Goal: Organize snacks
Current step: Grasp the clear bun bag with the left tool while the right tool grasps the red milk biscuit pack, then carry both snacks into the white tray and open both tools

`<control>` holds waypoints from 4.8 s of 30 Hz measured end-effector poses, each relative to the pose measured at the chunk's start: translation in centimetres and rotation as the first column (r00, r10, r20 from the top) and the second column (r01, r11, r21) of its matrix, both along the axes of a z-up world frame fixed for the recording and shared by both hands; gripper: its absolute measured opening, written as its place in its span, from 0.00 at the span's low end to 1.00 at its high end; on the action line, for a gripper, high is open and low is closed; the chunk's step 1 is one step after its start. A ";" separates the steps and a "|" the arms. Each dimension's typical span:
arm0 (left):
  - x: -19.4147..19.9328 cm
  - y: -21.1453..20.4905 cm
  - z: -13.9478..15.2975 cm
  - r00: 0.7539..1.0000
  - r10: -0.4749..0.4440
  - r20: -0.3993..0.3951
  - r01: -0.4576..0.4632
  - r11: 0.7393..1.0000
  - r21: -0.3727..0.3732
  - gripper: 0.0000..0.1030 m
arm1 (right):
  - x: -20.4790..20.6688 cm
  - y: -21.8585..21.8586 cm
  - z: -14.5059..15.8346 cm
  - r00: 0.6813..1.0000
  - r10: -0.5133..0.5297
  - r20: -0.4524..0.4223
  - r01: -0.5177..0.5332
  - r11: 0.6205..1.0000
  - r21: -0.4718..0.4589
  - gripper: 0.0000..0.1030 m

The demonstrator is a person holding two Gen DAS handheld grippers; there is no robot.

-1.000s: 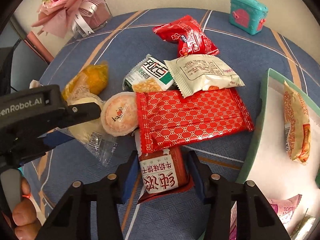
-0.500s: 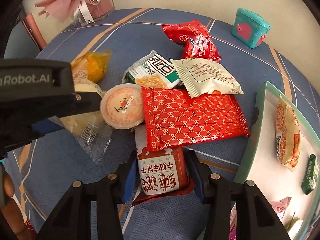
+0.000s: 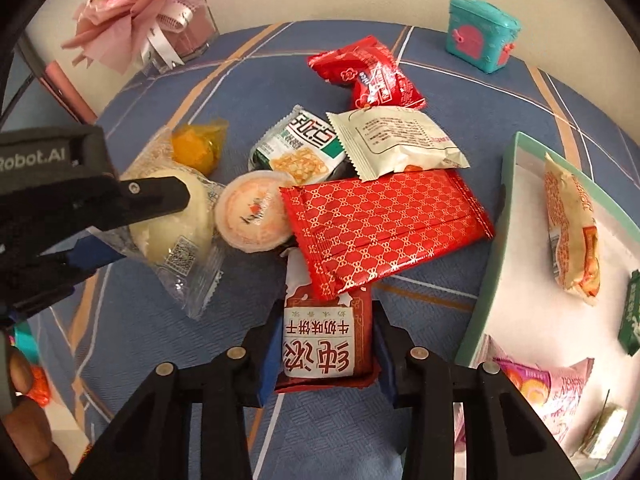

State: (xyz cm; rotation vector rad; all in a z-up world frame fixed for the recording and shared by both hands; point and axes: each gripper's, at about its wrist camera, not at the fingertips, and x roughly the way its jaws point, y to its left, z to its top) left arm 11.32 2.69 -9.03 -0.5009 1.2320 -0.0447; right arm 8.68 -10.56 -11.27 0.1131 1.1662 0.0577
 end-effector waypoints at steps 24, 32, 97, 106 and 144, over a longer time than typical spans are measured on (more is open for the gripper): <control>-2.5 1.4 6.4 0.987 0.039 0.159 -0.033 0.999 -0.037 0.42 | -4.2 -1.9 8.3 0.984 -0.047 0.170 0.023 0.990 0.136 0.41; -3.4 1.6 8.1 0.978 0.058 0.202 -0.051 0.998 -0.040 0.42 | -4.7 -2.7 10.7 0.971 -0.066 0.231 0.026 0.985 0.170 0.41; -3.0 -23.0 0.2 0.904 -0.423 0.064 0.427 0.902 -0.058 0.42 | -5.8 -24.1 3.8 0.852 -0.521 0.037 0.512 0.847 0.140 0.42; -3.3 -23.3 0.1 0.895 -0.446 0.019 0.446 0.895 -0.011 0.43 | -6.3 -24.4 4.1 0.844 -0.535 0.037 0.528 0.840 0.122 0.43; -8.1 -15.9 7.4 0.888 -0.437 0.143 0.380 0.872 0.307 0.51 | -11.4 -17.6 9.5 0.879 -0.465 0.110 0.460 0.885 0.070 0.43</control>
